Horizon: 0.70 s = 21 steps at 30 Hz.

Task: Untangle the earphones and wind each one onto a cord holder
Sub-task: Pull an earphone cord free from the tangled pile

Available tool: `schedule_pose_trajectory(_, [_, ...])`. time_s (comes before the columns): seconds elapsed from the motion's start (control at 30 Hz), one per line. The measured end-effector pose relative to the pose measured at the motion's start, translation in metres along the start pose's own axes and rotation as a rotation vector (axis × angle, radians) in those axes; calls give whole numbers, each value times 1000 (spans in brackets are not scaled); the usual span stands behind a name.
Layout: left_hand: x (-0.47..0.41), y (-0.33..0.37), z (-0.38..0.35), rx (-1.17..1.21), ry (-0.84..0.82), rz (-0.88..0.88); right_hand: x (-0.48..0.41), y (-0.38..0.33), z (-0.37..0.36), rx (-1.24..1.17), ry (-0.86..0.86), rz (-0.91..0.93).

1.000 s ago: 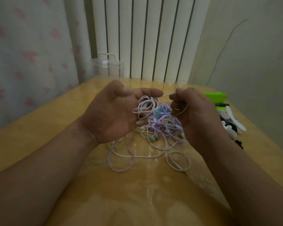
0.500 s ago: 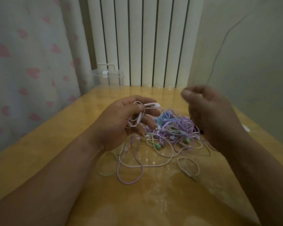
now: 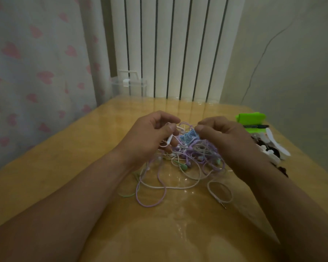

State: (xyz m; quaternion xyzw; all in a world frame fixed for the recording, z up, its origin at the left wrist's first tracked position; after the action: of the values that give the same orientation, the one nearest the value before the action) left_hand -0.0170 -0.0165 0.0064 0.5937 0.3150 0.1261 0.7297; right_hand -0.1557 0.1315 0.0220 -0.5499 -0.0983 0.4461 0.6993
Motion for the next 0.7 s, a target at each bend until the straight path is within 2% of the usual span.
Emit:
schedule_pose_trajectory(0.1, [1,0,-1,-14,10,-47,0,-3,-8,137,-18,14])
schedule_pose_trajectory(0.27, [4,8,-12,-85,50,-148,7,-3,-22,-43,-234,-194])
schedule_pose_trajectory(0.33, [1,15,-15,-156,68,-192,5,-1,-21,-166,-295,-306])
schedule_pose_trajectory(0.47, [-9,31,-23,-261,54,-216,-4,1,-16,-573,-411,-528])
schedule_pose_trajectory(0.6, [-17,44,-29,-307,54,-220,-8,-9,-2,-560,-458,-518])
schedule_pose_trajectory(0.7, [-20,44,-35,-211,42,-178,-8,-12,4,-545,-505,-466])
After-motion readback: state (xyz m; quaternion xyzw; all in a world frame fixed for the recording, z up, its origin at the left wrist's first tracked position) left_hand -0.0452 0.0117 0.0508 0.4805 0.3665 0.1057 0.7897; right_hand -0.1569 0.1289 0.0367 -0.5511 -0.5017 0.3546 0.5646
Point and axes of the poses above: each hand's wrist, its own x-axis away from the middle knuckle, its own z-axis out of the back of the hand, y = z × x, the point moved 3 cm from there along -x, towards the middle knuckle, and after that the axes turned 2 degrees about -y, right-handed, at the moved point
